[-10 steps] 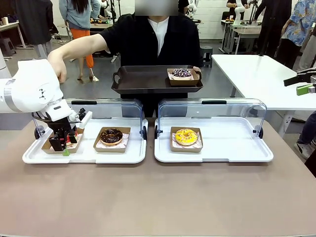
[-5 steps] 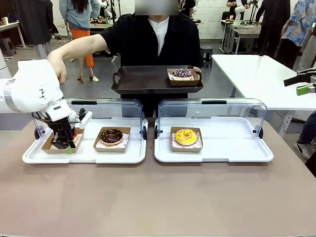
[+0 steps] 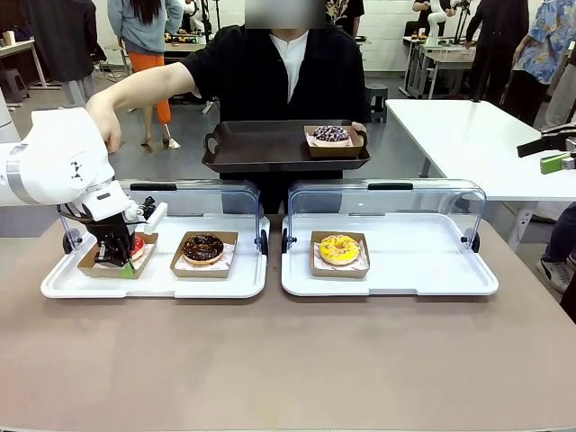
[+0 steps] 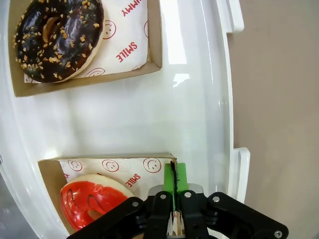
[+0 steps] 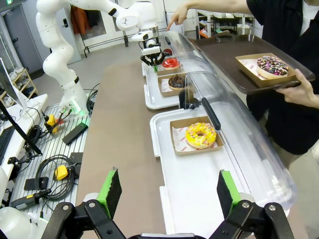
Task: Provide the desired donut to the person.
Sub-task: Pick up and lift the Paper togo box containing the Donut pointed at by the person.
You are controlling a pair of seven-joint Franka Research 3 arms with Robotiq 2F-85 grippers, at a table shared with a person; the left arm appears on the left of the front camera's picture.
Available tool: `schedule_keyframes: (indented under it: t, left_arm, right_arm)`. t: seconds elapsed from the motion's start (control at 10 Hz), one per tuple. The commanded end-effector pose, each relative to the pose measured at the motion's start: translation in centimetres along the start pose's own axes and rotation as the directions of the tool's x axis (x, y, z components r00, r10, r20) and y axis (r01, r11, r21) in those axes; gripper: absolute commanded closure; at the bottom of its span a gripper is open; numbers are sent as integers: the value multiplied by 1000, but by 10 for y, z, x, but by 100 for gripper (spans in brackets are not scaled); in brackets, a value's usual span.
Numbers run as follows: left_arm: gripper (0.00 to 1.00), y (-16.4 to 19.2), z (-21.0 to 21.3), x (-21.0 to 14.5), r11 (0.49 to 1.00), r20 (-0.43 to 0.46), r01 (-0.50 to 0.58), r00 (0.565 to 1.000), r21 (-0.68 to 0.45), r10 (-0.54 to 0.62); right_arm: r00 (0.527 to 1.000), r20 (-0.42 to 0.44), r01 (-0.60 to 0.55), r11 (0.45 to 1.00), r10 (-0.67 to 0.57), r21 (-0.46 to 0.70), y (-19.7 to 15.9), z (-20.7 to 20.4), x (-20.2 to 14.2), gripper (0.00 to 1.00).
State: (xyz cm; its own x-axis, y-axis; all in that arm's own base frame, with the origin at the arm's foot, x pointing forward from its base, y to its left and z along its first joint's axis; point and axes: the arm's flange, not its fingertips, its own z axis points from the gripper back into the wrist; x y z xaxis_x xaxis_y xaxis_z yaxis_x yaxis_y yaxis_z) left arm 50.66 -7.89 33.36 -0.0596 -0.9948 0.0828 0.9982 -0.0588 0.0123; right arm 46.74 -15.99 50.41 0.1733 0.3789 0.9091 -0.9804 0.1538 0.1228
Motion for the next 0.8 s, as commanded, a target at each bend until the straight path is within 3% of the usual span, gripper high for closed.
schedule_keyframes:
  t: [0.0,0.2,0.4,0.7]
  left_arm:
    - [100,3,-2,-3,1000,18,10,1000,-10,-10]
    - [100,2,-1,-3,1000,7,11,1000,-7,-11]
    - [100,-8,10,0,998,-108,-13,994,67,20]
    - [100,-52,72,5,995,-112,-73,991,61,79]
  right_arm:
    - [1000,2,0,1000,0,-1,0,0,0,0]
    - [1000,2,0,1000,0,-1,0,0,0,0]
    - [1000,2,0,1000,0,-1,0,0,0,0]
    - [1000,2,0,1000,0,-1,0,0,0,0]
